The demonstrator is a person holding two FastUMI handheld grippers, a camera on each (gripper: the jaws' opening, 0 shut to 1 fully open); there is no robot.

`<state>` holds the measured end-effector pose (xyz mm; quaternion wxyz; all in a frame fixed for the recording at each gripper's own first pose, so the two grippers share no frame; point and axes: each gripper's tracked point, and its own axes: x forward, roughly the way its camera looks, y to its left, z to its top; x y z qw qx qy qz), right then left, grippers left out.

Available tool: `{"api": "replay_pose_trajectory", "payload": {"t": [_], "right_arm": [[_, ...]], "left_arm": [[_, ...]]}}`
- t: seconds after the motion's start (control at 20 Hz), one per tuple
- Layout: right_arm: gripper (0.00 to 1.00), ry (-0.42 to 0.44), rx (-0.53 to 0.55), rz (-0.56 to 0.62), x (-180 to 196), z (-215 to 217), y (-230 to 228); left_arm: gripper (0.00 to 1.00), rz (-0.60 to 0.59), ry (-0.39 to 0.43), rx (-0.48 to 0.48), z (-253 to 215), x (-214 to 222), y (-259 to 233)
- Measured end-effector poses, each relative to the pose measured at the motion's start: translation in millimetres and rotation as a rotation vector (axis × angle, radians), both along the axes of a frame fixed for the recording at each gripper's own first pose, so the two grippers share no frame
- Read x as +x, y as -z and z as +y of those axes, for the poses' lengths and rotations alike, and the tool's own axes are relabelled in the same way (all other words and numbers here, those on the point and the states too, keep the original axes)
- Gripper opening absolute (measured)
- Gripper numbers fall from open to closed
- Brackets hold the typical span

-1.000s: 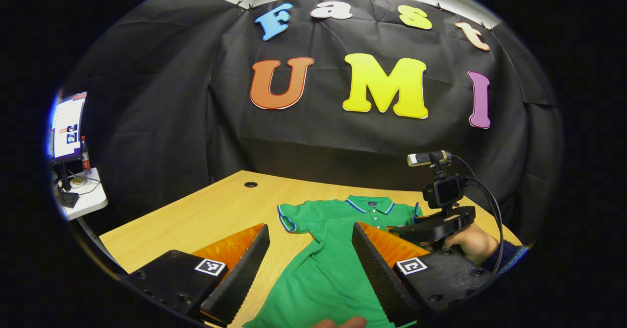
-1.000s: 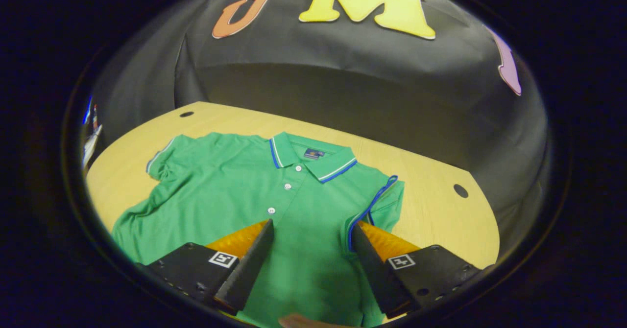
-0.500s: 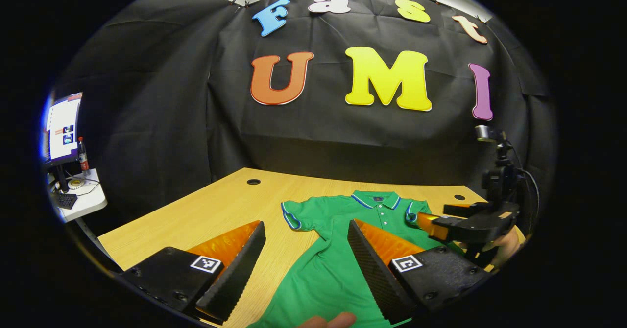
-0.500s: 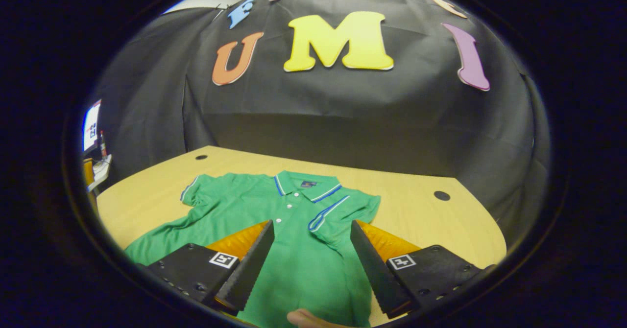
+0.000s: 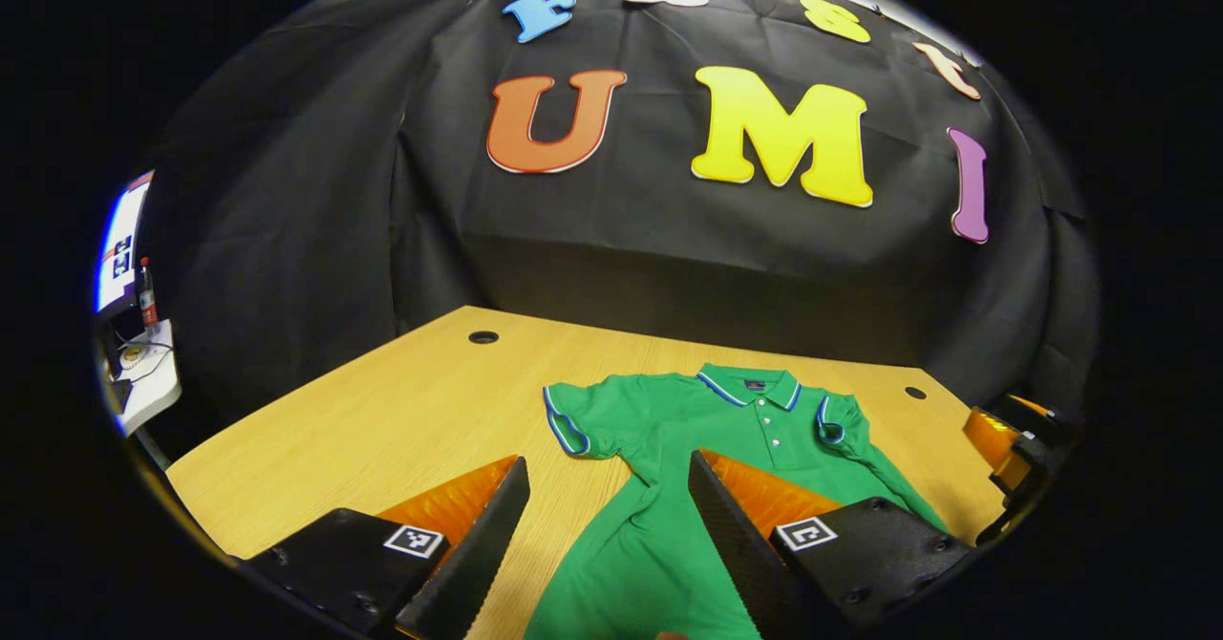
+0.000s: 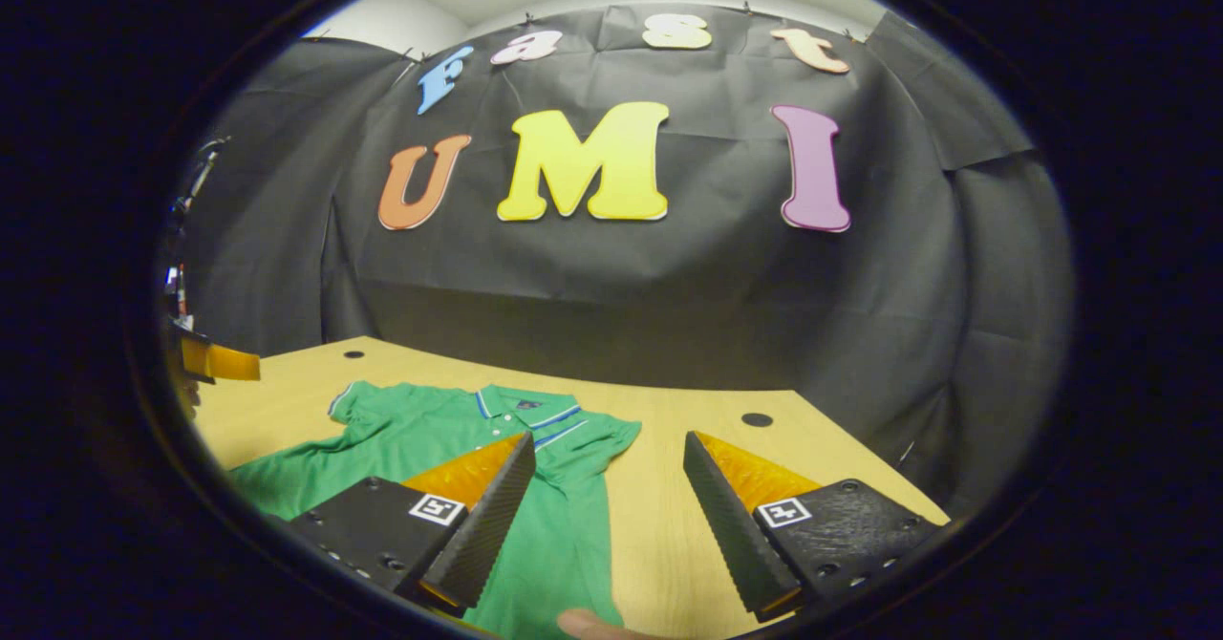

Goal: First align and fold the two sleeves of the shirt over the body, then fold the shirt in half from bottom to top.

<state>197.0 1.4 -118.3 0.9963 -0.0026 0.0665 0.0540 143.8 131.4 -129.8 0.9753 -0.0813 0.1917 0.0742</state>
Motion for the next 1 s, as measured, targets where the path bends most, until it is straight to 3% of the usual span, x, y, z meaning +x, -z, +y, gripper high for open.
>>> {"api": "replay_pose_trajectory", "payload": {"t": [0.25,0.55,0.7,1.0], "right_arm": [[0.95,-0.020,0.053,-0.029,-11,0,-10],[0.95,-0.014,0.110,-0.031,-13,-7,-13],[0.94,-0.043,0.156,-0.010,-15,-2,-12],[0.95,-0.053,0.162,-0.011,-15,-1,-12]], "left_arm": [[1.00,0.053,-0.026,-0.029,33,66,12],[1.00,0.161,-0.061,-0.194,62,133,60],[0.95,0.225,-0.032,-0.240,65,147,88],[0.82,0.248,-0.025,-0.295,53,152,99]]}}
